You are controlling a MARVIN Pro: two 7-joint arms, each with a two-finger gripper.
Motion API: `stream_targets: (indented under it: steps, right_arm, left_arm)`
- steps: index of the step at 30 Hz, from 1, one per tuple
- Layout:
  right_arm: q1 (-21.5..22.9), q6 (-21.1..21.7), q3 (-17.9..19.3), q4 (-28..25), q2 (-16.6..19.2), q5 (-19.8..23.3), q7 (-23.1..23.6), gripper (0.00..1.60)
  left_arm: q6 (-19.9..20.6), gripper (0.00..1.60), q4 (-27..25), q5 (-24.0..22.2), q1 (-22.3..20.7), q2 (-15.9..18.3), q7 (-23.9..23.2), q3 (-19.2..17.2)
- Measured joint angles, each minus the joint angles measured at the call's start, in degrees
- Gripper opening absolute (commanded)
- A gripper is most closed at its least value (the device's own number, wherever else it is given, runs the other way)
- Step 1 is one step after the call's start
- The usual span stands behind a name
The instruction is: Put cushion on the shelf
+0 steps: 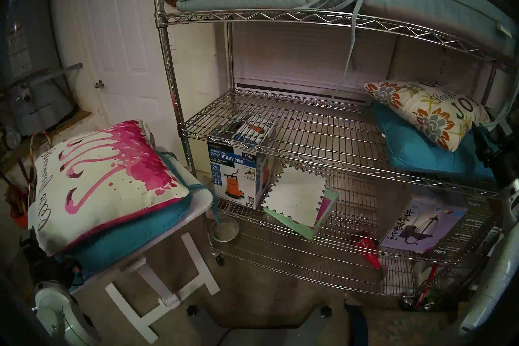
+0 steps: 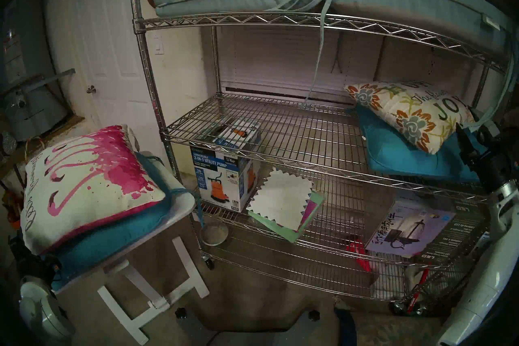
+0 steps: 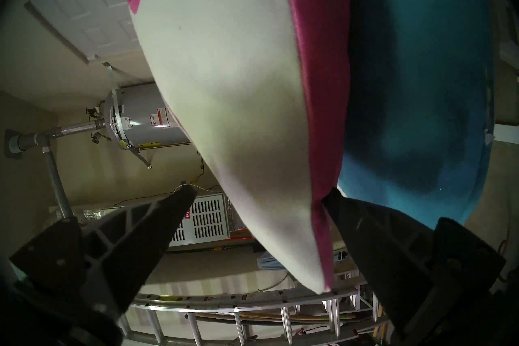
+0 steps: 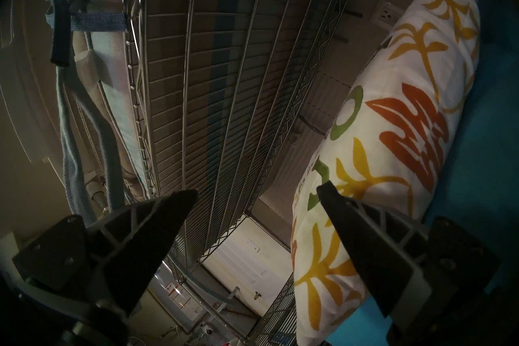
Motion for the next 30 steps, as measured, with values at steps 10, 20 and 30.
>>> stream_targets:
  steps: [10, 20, 30]
  right_arm:
    - [-0.12, 0.00, -0.01, -0.01, 0.07, 0.17, 0.01, 1.60]
    - [-0.22, 0.00, -0.01, -0.03, 0.14, 0.36, 0.00, 1.60]
    - [-0.32, 0.00, -0.02, -0.04, 0.21, 0.56, -0.02, 1.60]
  left_arm:
    - [-0.37, 1.60, 4.88, 1.24, -5.29, 3.91, -4.50, -1.18]
    - [-0.37, 1.60, 6.13, 2.56, -7.64, 5.07, -6.18, -1.04]
    - [-0.36, 1.60, 6.21, 3.45, -8.63, 5.19, -6.25, -1.02]
